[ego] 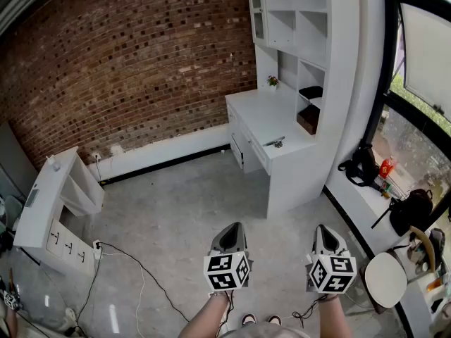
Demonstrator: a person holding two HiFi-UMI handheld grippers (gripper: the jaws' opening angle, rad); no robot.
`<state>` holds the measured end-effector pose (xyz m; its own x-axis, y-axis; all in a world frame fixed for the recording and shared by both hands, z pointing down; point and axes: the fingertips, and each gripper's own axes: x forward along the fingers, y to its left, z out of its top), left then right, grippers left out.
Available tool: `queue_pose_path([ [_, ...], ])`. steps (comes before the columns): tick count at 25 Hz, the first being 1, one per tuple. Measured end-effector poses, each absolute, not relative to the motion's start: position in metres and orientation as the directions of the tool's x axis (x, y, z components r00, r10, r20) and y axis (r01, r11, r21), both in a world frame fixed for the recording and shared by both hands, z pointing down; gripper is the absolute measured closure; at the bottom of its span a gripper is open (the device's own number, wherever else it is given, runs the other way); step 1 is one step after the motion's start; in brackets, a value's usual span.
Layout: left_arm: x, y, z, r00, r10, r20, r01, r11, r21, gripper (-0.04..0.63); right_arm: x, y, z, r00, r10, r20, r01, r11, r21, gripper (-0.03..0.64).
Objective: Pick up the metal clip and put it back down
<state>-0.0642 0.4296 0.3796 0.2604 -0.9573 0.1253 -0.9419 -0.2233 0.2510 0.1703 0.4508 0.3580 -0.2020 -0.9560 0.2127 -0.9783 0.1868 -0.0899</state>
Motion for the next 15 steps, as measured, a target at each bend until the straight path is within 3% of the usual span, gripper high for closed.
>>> queue_pose_path([
  [15, -0.0727, 0.4320, 0.3767, 0.280, -0.956, 0.084, -0.928, -0.246, 0.281, 0.584, 0.1656, 0.4491, 0.3574, -0.197, -0.963, 0.186, -0.976, 0.173, -0.135, 0.615],
])
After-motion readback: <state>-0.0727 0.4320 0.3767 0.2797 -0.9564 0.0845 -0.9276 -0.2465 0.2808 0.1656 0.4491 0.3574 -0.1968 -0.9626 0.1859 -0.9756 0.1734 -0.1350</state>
